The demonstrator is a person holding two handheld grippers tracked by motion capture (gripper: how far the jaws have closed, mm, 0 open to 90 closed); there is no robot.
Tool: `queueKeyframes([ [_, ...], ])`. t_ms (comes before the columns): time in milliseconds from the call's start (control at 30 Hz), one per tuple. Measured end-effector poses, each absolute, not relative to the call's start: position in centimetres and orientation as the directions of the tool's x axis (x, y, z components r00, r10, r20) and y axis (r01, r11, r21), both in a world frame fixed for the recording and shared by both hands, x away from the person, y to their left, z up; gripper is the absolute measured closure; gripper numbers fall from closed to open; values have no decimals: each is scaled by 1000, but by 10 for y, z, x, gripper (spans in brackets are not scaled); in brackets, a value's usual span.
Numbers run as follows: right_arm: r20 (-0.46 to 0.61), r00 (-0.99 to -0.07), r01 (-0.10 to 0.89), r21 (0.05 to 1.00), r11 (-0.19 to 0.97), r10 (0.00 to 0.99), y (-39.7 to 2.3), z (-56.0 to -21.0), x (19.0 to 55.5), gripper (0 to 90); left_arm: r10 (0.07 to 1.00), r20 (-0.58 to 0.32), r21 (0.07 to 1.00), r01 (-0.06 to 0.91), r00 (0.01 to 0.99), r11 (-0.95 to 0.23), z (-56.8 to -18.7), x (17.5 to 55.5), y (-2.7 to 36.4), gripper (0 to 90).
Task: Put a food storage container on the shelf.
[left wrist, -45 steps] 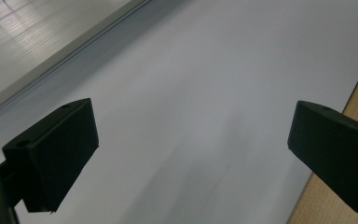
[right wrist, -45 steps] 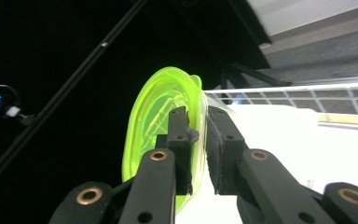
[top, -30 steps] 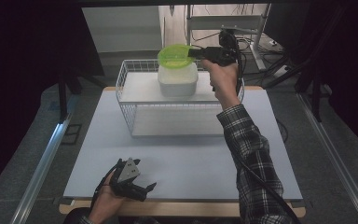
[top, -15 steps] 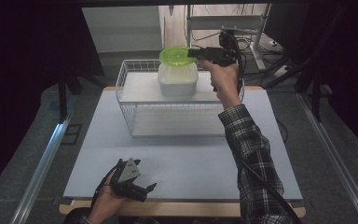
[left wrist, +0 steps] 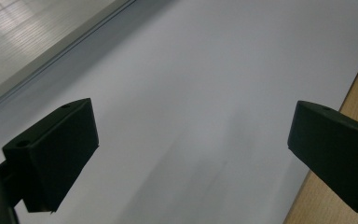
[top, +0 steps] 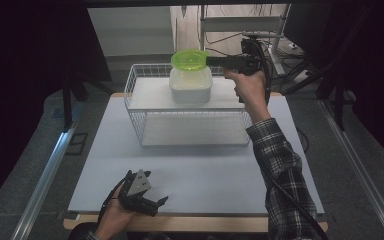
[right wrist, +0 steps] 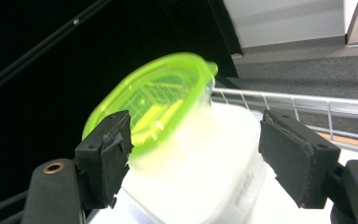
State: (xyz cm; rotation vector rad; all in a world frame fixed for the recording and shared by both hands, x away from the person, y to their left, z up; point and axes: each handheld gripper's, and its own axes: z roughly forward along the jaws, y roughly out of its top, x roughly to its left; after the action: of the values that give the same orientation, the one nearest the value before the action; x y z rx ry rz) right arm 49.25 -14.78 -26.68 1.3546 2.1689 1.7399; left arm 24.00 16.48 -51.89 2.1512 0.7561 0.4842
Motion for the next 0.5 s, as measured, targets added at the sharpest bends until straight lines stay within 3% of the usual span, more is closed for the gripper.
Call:
queueKeyframes([
  [500, 421, -649, 556, 831, 17, 633, -172, -288, 473, 250, 662, 78, 787, 361, 746, -499, -519, 241, 166, 10],
])
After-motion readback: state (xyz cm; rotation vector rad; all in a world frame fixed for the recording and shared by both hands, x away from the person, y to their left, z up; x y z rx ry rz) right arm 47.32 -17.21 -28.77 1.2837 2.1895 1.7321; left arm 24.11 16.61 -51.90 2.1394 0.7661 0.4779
